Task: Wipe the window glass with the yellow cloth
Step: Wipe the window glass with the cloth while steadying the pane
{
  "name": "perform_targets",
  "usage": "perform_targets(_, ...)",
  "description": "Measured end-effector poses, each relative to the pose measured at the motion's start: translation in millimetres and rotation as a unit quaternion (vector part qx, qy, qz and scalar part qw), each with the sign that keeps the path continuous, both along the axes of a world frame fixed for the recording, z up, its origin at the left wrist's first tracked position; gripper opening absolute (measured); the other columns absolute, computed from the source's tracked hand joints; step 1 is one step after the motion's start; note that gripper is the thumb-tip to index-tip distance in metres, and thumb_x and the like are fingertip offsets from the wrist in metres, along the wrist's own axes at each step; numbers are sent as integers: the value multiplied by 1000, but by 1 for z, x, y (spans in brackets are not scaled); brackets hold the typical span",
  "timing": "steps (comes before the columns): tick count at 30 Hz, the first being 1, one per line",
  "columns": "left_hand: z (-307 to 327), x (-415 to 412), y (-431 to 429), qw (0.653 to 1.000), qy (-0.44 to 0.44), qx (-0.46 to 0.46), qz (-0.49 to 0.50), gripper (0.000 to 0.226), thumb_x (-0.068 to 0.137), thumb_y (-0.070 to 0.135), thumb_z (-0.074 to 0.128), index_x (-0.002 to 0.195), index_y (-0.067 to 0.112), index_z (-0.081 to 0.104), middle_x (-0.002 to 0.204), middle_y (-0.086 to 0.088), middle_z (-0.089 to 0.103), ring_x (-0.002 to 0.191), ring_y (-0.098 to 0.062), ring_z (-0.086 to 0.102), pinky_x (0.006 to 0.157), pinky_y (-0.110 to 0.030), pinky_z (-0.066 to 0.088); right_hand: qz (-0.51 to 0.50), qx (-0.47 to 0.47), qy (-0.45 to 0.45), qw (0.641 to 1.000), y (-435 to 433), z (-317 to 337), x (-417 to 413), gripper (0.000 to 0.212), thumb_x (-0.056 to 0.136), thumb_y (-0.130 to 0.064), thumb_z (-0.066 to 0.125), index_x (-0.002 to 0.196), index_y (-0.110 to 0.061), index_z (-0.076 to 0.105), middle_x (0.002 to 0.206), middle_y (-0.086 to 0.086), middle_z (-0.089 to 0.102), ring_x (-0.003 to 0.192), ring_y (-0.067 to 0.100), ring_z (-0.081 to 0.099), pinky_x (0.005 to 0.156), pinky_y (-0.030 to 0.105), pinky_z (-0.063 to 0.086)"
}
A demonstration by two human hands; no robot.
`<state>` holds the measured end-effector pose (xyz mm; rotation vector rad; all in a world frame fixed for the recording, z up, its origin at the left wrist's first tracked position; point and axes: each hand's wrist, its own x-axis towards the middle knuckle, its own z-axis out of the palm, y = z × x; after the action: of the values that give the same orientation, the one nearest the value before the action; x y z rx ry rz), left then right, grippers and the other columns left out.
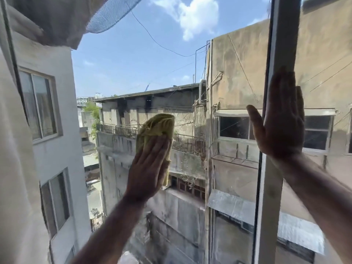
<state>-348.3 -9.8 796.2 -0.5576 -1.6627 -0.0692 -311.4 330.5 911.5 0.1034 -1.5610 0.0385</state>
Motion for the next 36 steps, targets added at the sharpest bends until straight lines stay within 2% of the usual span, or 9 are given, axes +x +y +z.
perform_targets(3,83,-2,-14,985,36,172,2,48,110,20,47,155,3,46,163,-16,46,157,-32,37,129,-50,36,1,-7,-7,1000,-1,0,-1,87,114,-65,22,173,-2,13,182,20,14,171,29,10,140,41,8)
perform_targets(5,137,-3,-14,978,59,202,5,42,111,18,47,150,5,54,161,-11,51,152,-30,47,124,-49,42,3,-5,-4,1000,-1,-1,-1,87,114,-66,21,173,-2,12,182,20,14,171,25,6,140,43,9)
perform_targets(7,163,-5,-14,976,90,196,15,37,111,20,48,143,8,63,156,-6,57,147,-27,53,120,-45,46,3,-1,-1,1000,0,-1,-2,87,114,-65,21,173,-1,12,182,20,14,170,24,5,141,44,11)
perform_targets(12,118,-4,-27,991,118,59,20,32,109,17,57,137,6,68,151,-6,63,139,-30,61,112,-46,53,-2,4,3,1000,2,-2,-3,87,114,-64,23,173,1,15,182,20,14,170,27,6,141,45,11)
perform_targets(15,138,-3,-39,992,120,15,47,30,108,20,56,133,10,71,150,-2,64,138,-27,62,106,-45,55,-2,7,8,1000,2,-3,-3,87,114,-63,25,172,2,18,181,22,16,171,30,11,141,43,8)
perform_targets(20,183,-9,-29,988,132,49,55,30,111,25,51,133,15,70,153,3,61,143,-25,58,109,-42,52,6,10,11,1000,4,-3,-3,89,114,-65,22,171,3,18,181,22,16,171,30,10,140,42,6)
perform_targets(27,105,-4,-53,994,90,27,48,37,109,17,55,145,10,61,156,-4,57,148,-31,52,118,-48,49,9,1,-6,1000,2,-2,-1,91,113,-67,21,172,2,15,182,20,13,171,33,13,141,44,9)
perform_targets(33,192,-6,-34,990,128,14,60,35,111,22,47,139,13,66,154,0,60,146,-28,54,113,-47,51,7,7,-4,1000,2,-2,-3,92,113,-67,23,172,2,15,182,21,14,171,34,14,141,47,11)
perform_targets(36,203,-8,-23,990,121,30,60,37,111,22,46,143,14,63,157,1,57,149,-28,50,115,-45,50,9,4,2,1000,3,-2,-3,91,112,-67,24,172,2,16,182,21,14,171,33,15,141,47,11)
